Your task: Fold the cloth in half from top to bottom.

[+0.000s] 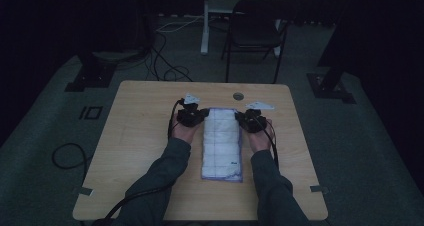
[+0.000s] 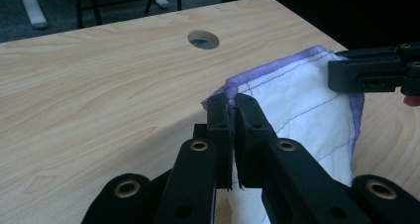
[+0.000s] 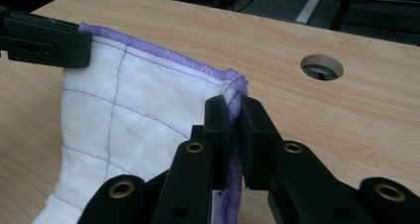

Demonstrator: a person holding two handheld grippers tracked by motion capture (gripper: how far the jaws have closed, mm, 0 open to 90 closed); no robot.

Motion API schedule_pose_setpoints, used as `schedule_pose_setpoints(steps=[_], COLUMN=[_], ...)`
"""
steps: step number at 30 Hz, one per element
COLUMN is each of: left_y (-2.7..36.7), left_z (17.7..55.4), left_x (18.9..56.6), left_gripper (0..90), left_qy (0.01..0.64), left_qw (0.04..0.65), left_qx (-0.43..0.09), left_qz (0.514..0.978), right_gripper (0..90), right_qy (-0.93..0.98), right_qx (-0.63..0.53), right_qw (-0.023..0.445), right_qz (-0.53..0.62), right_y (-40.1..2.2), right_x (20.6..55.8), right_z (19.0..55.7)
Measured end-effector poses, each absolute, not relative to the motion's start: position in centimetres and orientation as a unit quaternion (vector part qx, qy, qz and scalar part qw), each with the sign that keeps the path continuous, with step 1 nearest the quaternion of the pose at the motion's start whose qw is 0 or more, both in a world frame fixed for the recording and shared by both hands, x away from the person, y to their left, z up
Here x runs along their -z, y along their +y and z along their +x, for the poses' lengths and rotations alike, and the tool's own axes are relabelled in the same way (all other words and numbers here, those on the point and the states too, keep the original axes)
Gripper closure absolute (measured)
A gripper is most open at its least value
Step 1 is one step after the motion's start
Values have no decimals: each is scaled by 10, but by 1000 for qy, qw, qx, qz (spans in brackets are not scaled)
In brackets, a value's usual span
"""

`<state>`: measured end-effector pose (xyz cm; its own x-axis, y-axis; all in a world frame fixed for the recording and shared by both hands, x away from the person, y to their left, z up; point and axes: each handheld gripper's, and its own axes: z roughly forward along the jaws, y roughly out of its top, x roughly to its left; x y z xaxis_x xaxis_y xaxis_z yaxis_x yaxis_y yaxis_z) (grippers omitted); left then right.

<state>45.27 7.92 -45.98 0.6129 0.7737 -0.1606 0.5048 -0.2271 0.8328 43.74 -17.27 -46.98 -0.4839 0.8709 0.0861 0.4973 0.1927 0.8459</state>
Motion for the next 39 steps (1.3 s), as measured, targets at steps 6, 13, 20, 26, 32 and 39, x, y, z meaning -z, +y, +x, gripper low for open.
schedule_pose_setpoints(steps=[6, 13, 20, 26, 32, 39], left_y=[80, 82, 84, 86, 87, 87], left_z=[445, 438, 431, 424, 419, 410], left_x=[457, 453, 452, 451, 450, 450], left_gripper=[869, 869, 869, 869, 869, 869], left_qy=[408, 400, 393, 387, 383, 376], left_qw=[467, 472, 479, 484, 488, 495], left_qx=[-148, -152, -154, -154, -155, -155], left_qz=[770, 771, 770, 769, 769, 768], right_gripper=[841, 841, 840, 840, 840, 840], right_qy=[746, 747, 747, 749, 750, 748], right_qx=[-437, -443, -447, -448, -452, -458], right_qw=[219, 220, 219, 223, 221, 216], right_qz=[452, 444, 441, 434, 430, 428], right_y=[-172, -173, -174, -174, -174, -177], right_x=[467, 464, 462, 462, 462, 463], right_z=[432, 425, 420, 414, 410, 403])
